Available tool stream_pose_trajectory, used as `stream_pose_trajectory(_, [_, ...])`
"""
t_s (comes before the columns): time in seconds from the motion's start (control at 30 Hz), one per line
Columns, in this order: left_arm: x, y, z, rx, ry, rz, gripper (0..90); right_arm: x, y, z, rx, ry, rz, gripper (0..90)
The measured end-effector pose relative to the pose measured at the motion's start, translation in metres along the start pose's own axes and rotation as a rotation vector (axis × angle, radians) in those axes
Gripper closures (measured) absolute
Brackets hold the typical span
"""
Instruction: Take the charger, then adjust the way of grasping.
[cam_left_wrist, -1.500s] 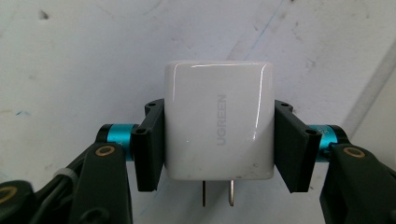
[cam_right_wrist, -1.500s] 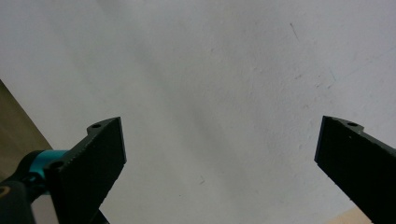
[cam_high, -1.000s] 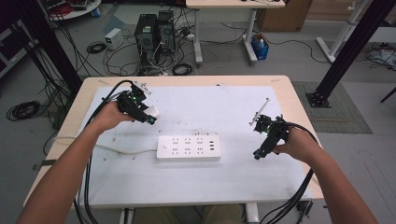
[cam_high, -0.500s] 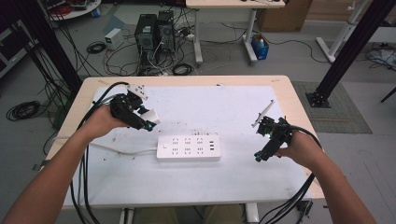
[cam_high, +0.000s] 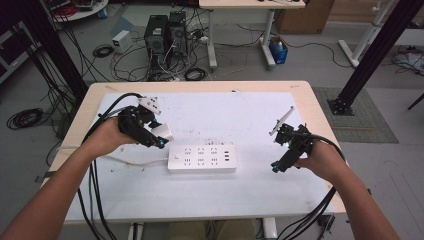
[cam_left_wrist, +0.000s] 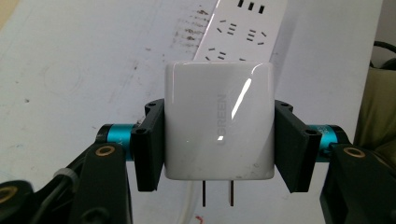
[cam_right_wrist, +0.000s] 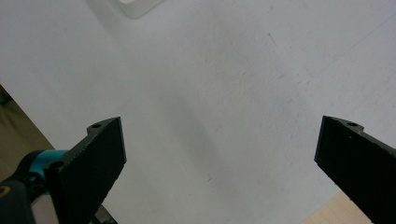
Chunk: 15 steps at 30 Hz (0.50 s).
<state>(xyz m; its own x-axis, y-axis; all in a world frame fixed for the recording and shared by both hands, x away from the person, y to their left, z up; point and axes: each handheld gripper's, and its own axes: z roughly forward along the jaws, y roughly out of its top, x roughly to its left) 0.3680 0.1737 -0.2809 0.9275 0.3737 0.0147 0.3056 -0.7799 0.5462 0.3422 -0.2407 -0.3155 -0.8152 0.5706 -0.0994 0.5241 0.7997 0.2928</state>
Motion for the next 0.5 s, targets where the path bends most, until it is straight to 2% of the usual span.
stream_pose_trajectory(0.07, [-0.001,0.001,0.0,0.009,-0.004,0.005,42.5,0.001,0.0,-0.002,-0.012,0.002,0.0,1.3])
stream_pose_trajectory(0.1, [-0.003,0.003,-0.001,0.009,-0.003,0.008,42.5,0.002,0.0,-0.006,-0.023,0.001,0.019,1.3])
stream_pose_trajectory(0.3, [-0.007,0.011,-0.004,0.018,-0.015,0.024,42.5,0.004,-0.001,-0.005,-0.032,0.006,0.034,1.3])
stream_pose_trajectory(0.37, [-0.01,0.014,-0.004,0.006,-0.02,0.021,42.5,0.006,0.0,-0.005,-0.029,0.006,0.046,1.3])
stream_pose_trajectory(0.5, [-0.012,0.02,-0.002,0.0,-0.036,0.028,42.5,0.007,0.004,-0.005,-0.057,0.019,0.041,1.3])
